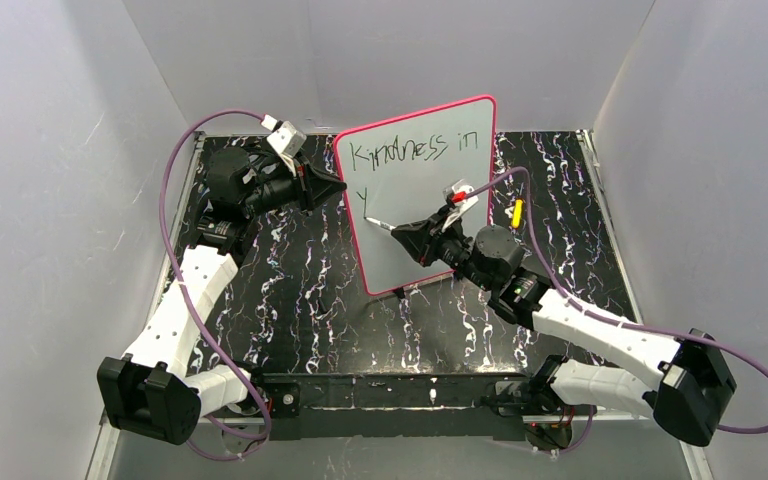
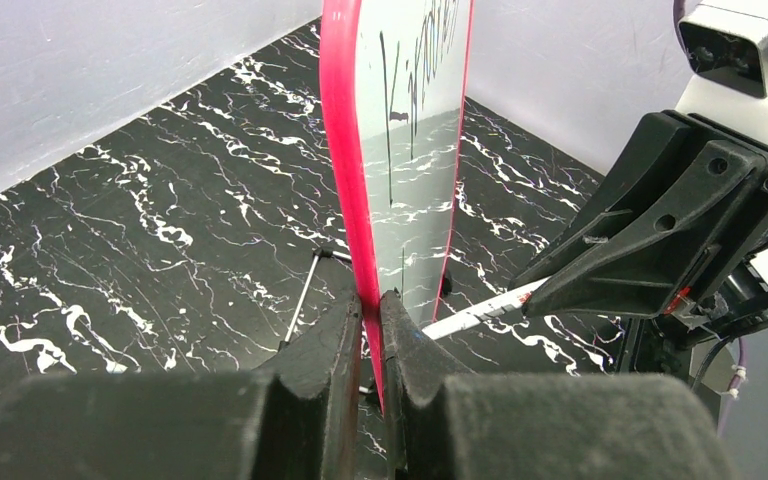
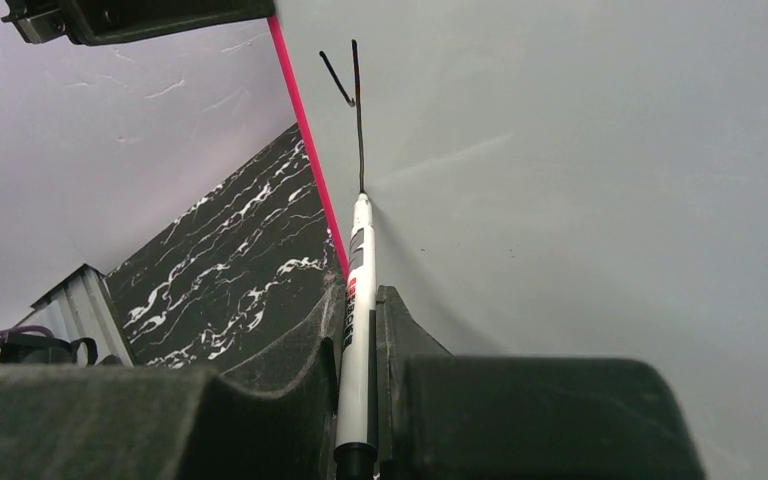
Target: Write a sentence on the whiteboard
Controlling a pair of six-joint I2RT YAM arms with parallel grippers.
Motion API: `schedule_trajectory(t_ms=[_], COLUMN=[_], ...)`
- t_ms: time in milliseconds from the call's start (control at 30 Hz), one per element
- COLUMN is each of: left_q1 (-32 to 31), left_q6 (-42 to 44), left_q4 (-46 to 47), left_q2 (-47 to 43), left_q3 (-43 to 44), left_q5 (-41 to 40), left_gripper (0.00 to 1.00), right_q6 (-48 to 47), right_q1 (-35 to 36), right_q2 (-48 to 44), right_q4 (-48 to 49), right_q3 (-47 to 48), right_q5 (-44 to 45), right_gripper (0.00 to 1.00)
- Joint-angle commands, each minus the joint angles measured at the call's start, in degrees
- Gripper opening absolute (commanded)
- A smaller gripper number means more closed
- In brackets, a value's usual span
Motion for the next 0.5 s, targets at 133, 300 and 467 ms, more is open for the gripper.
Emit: schedule_trajectory(t_ms=[133,300,467], left_q1=[-0.4,-0.4,-0.4], left_q6=[0.2,0.3,0.3], left_q4=[-2.0,-2.0,-2.0], left_q2=[-0.9,-0.8,-0.8], left_q3=[-0.8,-0.8,-0.9], left_q5=[2.8,2.9,2.9], left_gripper=[0.0,0.0,0.0], right_q6=[0.6,-0.5,-1.8], right_q1=[-0.1,-0.1,-0.1], right_q2=[-4.4,-3.4,-2.4], right_q4=[4.9,8.2,10.2], right_q3=[0.8,1.0,1.3], right_q5=[2.9,4.8,7.3], right_gripper=[0.01,0.01,0.01])
